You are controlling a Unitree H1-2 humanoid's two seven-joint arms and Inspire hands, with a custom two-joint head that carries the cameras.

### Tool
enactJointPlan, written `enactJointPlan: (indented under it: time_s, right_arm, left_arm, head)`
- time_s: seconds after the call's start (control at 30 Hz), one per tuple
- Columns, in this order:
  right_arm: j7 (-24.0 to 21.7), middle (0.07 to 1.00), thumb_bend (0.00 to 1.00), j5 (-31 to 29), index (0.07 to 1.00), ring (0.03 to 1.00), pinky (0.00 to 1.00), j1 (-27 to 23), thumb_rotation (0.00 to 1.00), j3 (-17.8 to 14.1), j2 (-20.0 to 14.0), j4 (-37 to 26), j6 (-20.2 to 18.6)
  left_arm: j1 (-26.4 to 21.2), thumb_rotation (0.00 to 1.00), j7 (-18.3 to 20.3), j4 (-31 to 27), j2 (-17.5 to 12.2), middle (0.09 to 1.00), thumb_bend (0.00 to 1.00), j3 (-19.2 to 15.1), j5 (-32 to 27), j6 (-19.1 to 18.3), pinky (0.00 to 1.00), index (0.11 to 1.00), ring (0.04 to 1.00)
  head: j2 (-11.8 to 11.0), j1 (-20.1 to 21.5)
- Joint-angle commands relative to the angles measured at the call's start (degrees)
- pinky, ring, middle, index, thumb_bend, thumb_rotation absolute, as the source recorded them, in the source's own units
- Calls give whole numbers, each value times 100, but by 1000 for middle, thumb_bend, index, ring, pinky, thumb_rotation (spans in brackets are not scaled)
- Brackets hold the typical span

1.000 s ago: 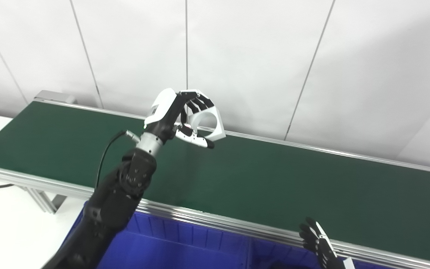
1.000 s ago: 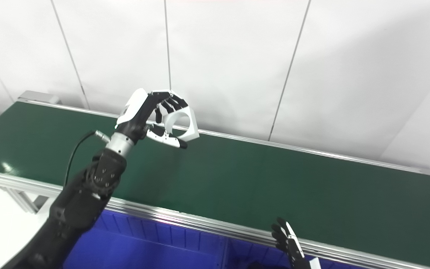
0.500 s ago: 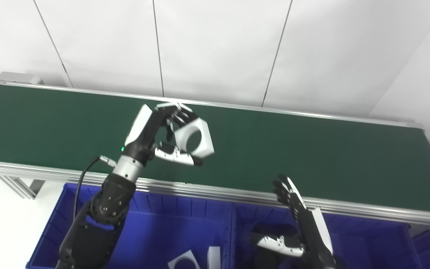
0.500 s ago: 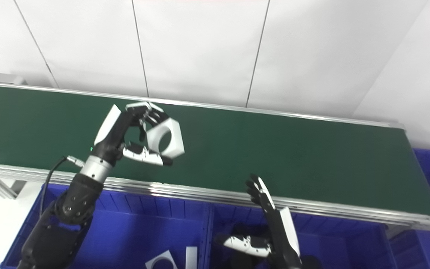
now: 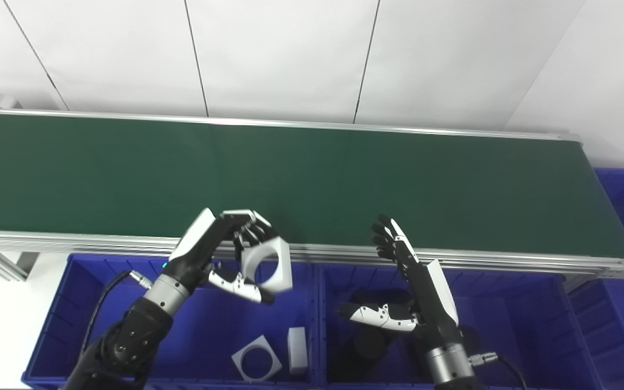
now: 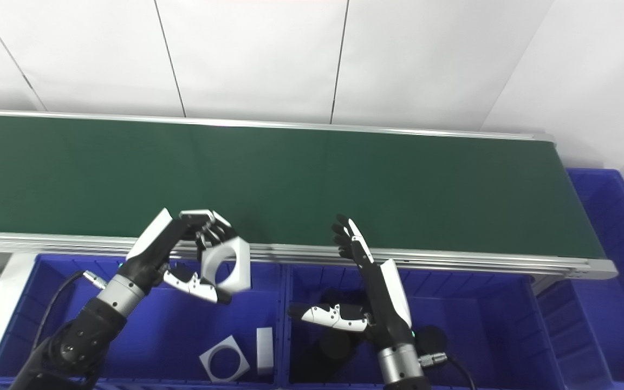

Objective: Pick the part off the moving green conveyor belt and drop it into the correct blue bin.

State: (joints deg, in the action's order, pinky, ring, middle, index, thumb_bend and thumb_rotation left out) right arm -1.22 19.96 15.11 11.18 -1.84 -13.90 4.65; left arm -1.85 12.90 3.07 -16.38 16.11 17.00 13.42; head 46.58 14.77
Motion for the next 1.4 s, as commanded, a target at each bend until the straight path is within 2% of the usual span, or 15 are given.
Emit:
enactJointPlan:
  time_s: [0.0,0.1,0.17,0.37,0.57,0.6,0.67,0.73,0.8,0.83,0.93,1.07,1.17,1.27,1.37]
  right_arm:
    - [61,906,903,18,962,871,815,-13,302,-3,61,-201,-9]
    - [67,905,905,73,961,875,813,-3,312,-9,60,-227,-57]
    - [66,905,903,117,959,876,811,5,321,-11,54,-252,-84]
    - [41,907,894,108,961,882,821,40,317,-9,50,-286,-138]
    - [51,910,893,140,960,881,824,79,317,4,39,-303,-163]
    - [49,908,892,136,961,883,829,88,315,5,40,-313,-173]
    - [35,907,892,117,962,886,838,103,311,6,41,-333,-196]
    - [28,907,892,129,964,886,846,114,304,11,37,-348,-210]
    - [36,907,893,168,966,885,845,122,304,21,34,-357,-211]
    - [42,907,893,190,966,884,842,127,304,28,35,-362,-209]
    - [43,909,891,235,968,887,839,144,301,46,39,-379,-206]
    - [13,917,890,271,974,895,852,173,298,66,29,-420,-250]
    - [8,920,902,281,978,895,854,201,302,76,16,-444,-251]
    - [-21,926,910,183,982,897,855,233,300,72,-1,-472,-236]
    - [-61,928,917,171,984,896,851,257,306,80,-42,-490,-235]
  left_arm:
    - [-34,0,205,-222,-118,454,489,72,161,-235,252,524,352]
    - [-46,0,419,-364,-199,478,493,212,488,-717,223,499,378]
    - [-62,0,577,-445,-215,459,490,269,625,-1039,244,516,361]
    - [-110,0,786,-544,-226,456,490,399,1012,-1586,279,528,360]
    - [-209,0,1276,-753,-301,508,494,699,1654,-2462,501,537,413]
    - [-232,0,1379,-813,-314,647,530,774,1799,-2655,580,669,585]
    - [-301,10,1637,-910,-370,807,567,951,2116,-3018,696,820,782]
    - [-360,125,1872,-951,-417,922,634,1057,2228,-3233,790,930,906]
    - [-385,221,2051,-1014,-454,987,747,1080,2211,-3349,881,989,985]
    - [-389,269,2121,-1053,-478,996,822,1083,2190,-3387,962,997,995]
    - [-380,336,2294,-1164,-547,1000,901,1021,1963,-3398,992,1000,1000]
    - [-225,397,2332,-1207,-493,1000,996,543,984,-3279,1000,1000,1000]
    - [-58,404,2257,-1220,-434,1000,1000,184,146,-2897,971,1000,1000]
    - [228,384,2186,-1220,-237,1000,1000,-283,-946,-2331,938,1000,1000]
    - [486,403,2017,-1225,-56,1000,1000,-537,-1506,-1881,925,981,996]
  head:
    - [-8,-27]
    - [-20,-53]
    - [-29,-85]
    - [-104,-117]
    - [-152,-147]
    - [-158,-158]
    - [-164,-160]
    - [-172,-156]
    - [-172,-152]
    - [-178,-143]
    - [-185,-116]
    - [-206,-112]
    - [-226,-128]
    - [-256,-172]
    - [-308,-228]
